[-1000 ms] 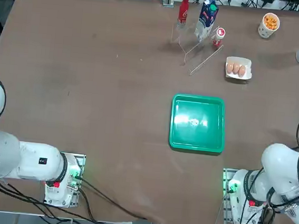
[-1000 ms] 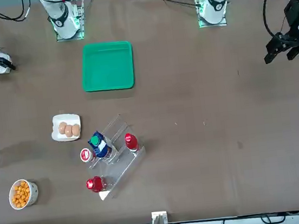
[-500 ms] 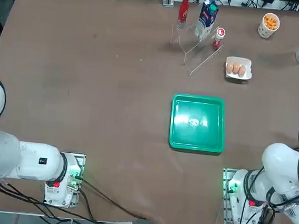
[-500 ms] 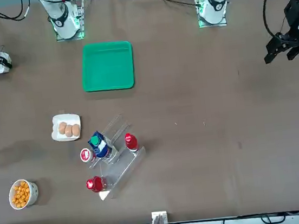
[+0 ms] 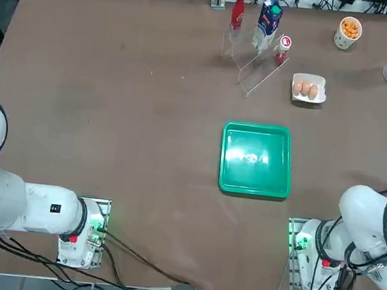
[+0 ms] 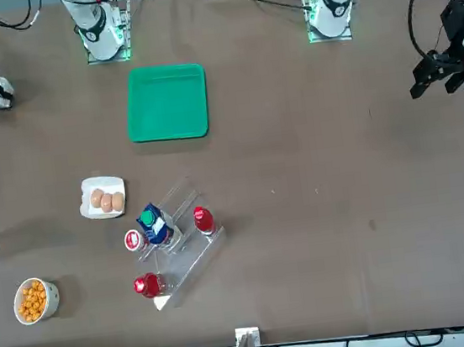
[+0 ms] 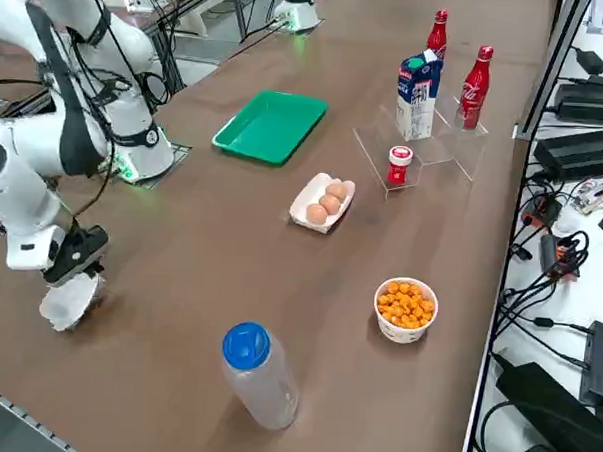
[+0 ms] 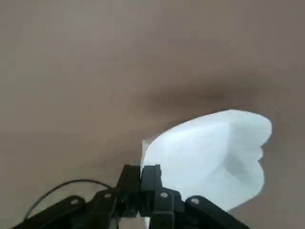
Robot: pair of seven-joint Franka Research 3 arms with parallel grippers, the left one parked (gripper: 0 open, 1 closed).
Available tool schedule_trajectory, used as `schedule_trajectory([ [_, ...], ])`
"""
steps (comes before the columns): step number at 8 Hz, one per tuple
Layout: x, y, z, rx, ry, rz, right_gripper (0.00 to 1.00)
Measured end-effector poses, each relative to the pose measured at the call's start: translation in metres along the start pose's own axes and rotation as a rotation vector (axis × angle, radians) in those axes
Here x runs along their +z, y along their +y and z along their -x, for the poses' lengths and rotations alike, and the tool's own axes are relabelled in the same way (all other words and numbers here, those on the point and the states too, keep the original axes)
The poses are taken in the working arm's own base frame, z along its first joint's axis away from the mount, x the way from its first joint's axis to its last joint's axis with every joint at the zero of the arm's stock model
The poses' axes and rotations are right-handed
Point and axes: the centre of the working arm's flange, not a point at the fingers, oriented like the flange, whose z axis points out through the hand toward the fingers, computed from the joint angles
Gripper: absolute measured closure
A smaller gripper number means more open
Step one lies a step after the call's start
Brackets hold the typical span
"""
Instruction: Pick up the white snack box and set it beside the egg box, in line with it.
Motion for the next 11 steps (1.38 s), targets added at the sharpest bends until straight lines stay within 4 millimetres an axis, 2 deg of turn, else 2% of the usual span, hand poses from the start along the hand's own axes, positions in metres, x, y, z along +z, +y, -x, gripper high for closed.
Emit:
schedule_trajectory([
  [2, -0.102, -0.035, -0.022, -0.02, -0.087, -0.013, 0.98],
  [3, -0.15, -0.067, -0.042, -0.013, -0.097, -0.006, 0.98],
  [4, -0.18, -0.111, -0.071, 0.0, -0.085, 0.026, 0.98],
  [5, -0.19, -0.161, -0.1, -0.002, -0.072, 0.067, 0.98],
  [7, -0.175, -0.261, -0.16, -0.04, -0.054, 0.129, 0.98],
  [8, -0.159, -0.297, -0.188, -0.039, -0.046, 0.149, 0.98],
  [9, -0.137, -0.323, -0.214, -0.03, -0.04, 0.162, 0.98],
  [11, -0.087, -0.357, -0.258, 0.038, 0.01, 0.207, 0.98],
])
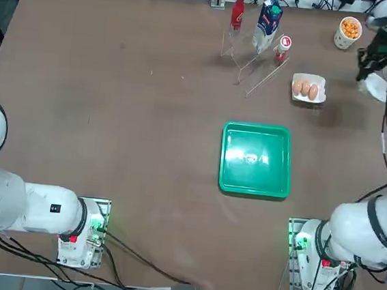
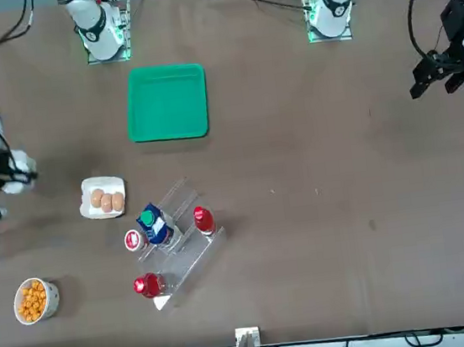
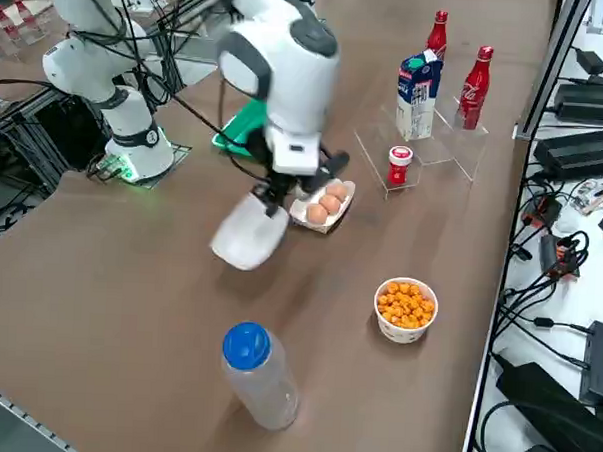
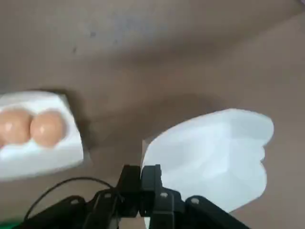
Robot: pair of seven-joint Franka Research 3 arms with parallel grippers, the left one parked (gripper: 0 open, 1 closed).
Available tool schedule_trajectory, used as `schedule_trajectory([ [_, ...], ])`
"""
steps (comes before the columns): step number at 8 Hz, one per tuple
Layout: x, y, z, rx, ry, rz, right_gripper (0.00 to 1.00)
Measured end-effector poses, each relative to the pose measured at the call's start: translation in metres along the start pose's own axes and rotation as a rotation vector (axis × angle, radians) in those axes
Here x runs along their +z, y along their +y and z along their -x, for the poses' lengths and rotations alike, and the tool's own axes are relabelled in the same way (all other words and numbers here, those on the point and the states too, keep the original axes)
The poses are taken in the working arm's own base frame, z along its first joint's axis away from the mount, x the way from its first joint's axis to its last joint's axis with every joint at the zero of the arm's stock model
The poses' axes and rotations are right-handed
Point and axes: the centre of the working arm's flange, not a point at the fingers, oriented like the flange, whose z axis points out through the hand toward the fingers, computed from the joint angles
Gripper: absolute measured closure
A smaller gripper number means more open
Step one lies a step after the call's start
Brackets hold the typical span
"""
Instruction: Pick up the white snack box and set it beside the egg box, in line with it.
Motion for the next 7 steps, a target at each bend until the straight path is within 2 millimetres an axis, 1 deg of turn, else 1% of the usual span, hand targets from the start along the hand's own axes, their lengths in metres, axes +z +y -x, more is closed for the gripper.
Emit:
schedule_trajectory([
  [1, 0.02, -0.022, -0.013, 0.01, 0.024, 0.045, 0.98],
  [2, 0.035, -0.045, -0.021, 0.002, 0.051, 0.074, 0.98],
  [3, 0.044, -0.057, -0.026, -0.011, 0.072, 0.081, 0.98],
  [4, 0.052, -0.058, -0.029, -0.015, 0.075, 0.082, 0.98],
  [5, 0.059, -0.055, -0.03, -0.028, 0.066, 0.087, 0.98],
  [7, 0.072, -0.055, -0.031, -0.06, 0.063, 0.086, 0.98],
])
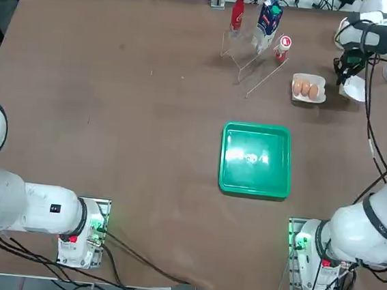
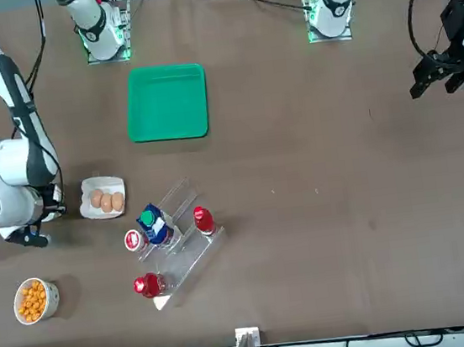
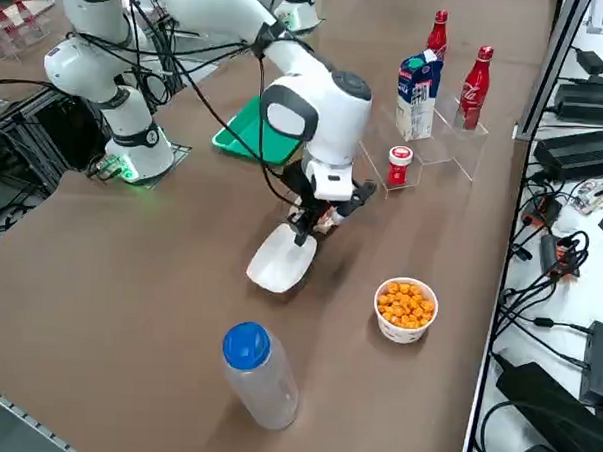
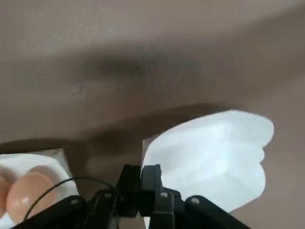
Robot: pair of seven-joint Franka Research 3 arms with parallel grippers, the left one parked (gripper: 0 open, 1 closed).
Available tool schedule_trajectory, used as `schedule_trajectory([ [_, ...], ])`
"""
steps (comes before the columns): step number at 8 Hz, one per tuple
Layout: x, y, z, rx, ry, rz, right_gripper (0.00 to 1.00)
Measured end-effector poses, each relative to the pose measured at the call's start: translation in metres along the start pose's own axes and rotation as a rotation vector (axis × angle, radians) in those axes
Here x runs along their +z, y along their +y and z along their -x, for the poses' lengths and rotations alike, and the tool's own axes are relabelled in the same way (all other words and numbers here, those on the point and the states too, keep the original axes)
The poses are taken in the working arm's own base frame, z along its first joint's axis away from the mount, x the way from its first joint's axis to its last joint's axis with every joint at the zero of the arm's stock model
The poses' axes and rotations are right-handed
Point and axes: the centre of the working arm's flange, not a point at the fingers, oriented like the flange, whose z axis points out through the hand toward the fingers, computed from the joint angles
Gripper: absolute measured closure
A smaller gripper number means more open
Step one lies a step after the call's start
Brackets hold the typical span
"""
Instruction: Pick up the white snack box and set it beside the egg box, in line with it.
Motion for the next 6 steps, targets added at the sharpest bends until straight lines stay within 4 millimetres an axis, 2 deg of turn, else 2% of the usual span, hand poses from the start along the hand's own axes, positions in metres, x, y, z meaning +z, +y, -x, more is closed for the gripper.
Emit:
schedule_trajectory([
  [3, 0.01, 0.007, 0.002, -0.075, 0.003, -0.006, 0.98],
  [6, 0.017, 0.006, 0.001, -0.08, 0.017, -0.011, 0.98],
])
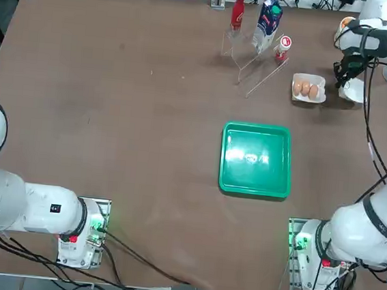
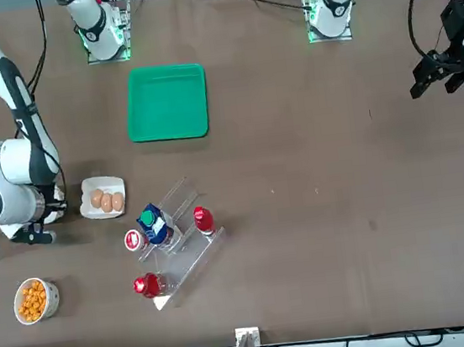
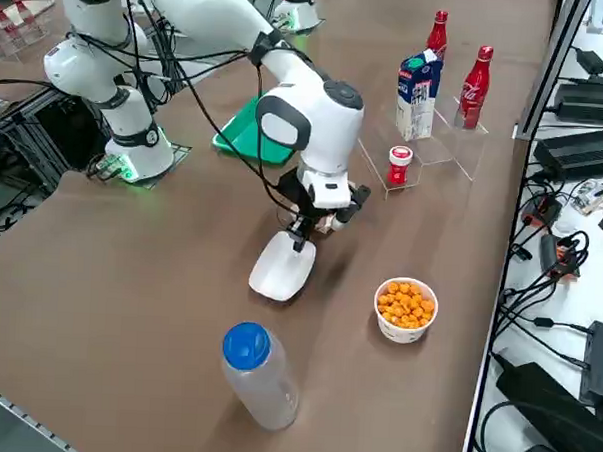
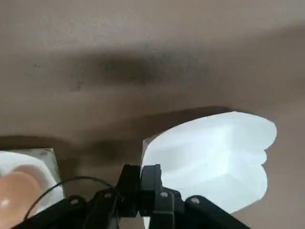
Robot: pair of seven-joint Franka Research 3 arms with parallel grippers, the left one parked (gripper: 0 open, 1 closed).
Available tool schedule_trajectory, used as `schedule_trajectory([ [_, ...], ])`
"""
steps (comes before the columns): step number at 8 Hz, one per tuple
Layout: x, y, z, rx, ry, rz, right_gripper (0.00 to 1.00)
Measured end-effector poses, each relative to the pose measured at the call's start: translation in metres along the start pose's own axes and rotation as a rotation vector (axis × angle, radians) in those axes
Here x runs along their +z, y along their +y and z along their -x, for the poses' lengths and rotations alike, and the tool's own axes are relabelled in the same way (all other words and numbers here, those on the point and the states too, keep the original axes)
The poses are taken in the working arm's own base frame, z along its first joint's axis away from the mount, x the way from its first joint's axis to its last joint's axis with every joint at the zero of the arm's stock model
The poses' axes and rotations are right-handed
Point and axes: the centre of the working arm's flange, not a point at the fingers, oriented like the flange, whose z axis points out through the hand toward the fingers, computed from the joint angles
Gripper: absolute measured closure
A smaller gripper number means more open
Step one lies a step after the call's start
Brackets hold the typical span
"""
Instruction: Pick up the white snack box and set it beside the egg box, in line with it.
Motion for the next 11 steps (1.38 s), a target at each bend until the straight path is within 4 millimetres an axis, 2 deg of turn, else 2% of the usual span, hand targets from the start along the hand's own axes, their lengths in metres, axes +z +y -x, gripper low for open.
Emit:
schedule_trajectory([
  [2, 0.013, -0.002, -0.001, 0.019, -0.009, -0.025, 0.98],
  [6, 0.015, -0.001, -0.001, 0.038, -0.012, -0.045, 0.96],
  [7, 0.015, -0.001, -0.001, 0.038, -0.012, -0.045, 0.84],
  [9, 0.012, -0.001, -0.002, 0.038, -0.008, -0.045, 0.47],
  [10, 0.003, 0.0, -0.003, 0.039, -0.001, -0.044, 0.3],
  [11, -0.019, 0.003, -0.002, 0.042, 0.012, -0.041, 0.08],
])
